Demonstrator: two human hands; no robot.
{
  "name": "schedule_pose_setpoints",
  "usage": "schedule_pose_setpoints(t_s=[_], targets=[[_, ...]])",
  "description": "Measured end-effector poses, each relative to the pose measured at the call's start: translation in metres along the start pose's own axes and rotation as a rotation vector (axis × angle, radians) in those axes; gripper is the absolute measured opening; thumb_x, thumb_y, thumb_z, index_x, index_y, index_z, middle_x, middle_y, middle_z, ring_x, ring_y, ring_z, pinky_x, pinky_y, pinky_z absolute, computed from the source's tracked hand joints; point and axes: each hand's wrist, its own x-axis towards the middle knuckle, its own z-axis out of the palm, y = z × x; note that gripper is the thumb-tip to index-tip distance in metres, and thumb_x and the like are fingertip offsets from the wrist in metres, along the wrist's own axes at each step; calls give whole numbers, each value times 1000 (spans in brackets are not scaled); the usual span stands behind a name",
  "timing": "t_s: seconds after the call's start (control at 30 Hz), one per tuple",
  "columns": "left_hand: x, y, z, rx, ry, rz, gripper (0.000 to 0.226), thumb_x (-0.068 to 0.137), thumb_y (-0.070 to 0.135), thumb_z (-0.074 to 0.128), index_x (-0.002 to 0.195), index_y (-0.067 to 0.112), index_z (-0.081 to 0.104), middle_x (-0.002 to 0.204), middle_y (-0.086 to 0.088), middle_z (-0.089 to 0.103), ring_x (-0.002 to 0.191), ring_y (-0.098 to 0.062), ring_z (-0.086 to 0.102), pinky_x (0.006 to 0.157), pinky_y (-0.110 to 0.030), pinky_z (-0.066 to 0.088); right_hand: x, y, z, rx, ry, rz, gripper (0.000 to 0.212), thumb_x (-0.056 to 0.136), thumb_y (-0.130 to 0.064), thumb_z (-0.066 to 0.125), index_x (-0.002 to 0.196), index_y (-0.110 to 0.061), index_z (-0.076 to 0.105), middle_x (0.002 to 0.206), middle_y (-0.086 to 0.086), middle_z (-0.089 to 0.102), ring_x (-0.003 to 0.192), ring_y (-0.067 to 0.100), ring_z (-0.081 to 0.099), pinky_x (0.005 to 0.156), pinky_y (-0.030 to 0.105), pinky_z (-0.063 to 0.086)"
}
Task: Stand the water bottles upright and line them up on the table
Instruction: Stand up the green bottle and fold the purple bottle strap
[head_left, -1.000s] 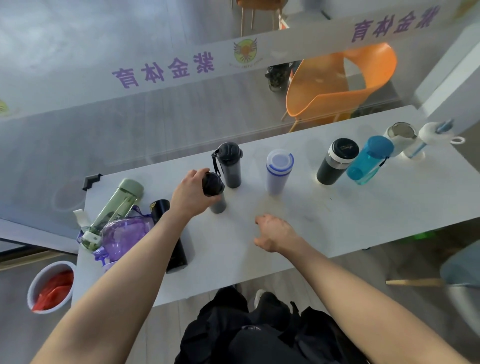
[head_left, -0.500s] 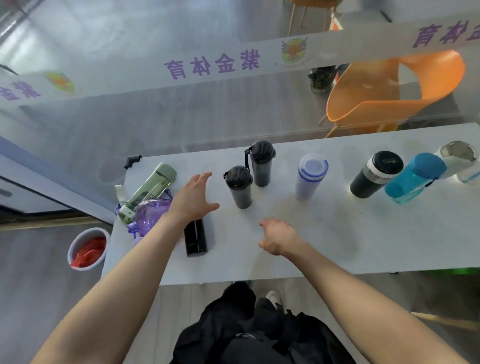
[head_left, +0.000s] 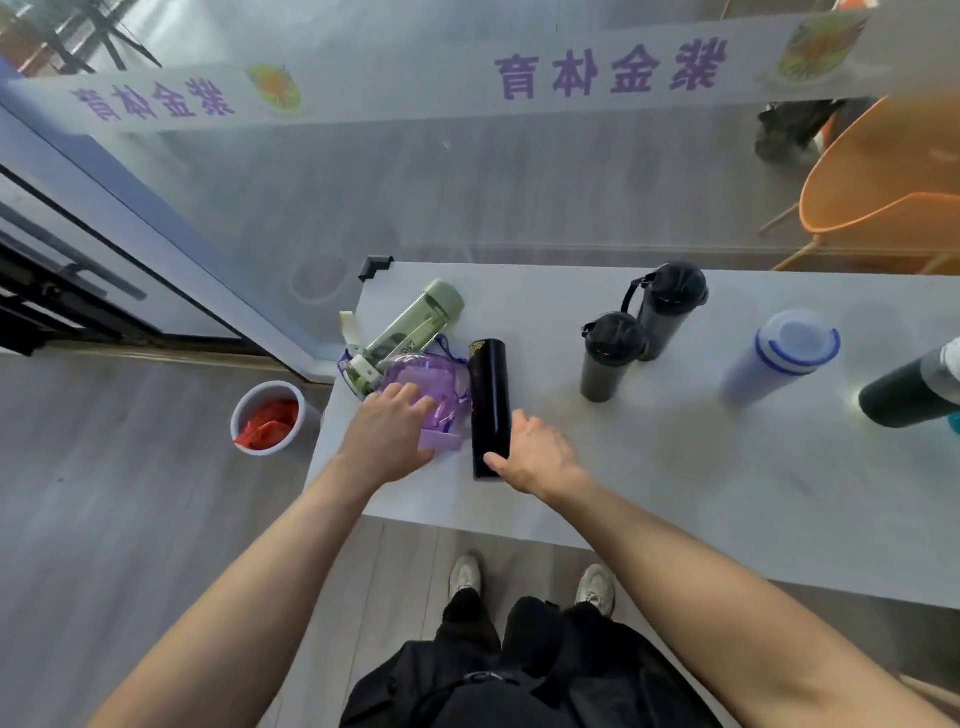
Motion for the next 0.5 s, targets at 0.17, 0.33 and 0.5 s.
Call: schedule_pose_setpoints(t_s=[0.17, 0.33, 0.5], targets=[[-10, -25, 18, -4, -13, 124, 82, 85, 61, 78, 154, 22, 57, 166, -13, 46, 154, -35, 43, 123, -50, 41, 13, -28, 34, 147, 5, 214, 85, 85, -65, 77, 139, -11, 39, 128, 14, 69, 117, 37, 70, 91, 43, 55], [-7, -47, 36, -11, 39, 248, 83, 80, 57, 82, 152, 23, 58, 169, -15, 39, 156, -36, 37, 122, -52, 42, 14, -40, 49, 316, 95, 419, 83, 75, -56, 90, 128, -12, 43, 122, 14, 72, 112, 37, 72, 87, 41, 57], [2, -65, 43, -27, 74, 360, 78, 77, 60, 81, 146, 28, 62, 165, -11, 42, 150, -32, 39, 117, -49, 45, -12, -40, 27, 421, 388, 446, 73, 72, -52, 86, 118, -12, 45, 108, 14, 70, 97, 38, 71, 76, 37, 52]])
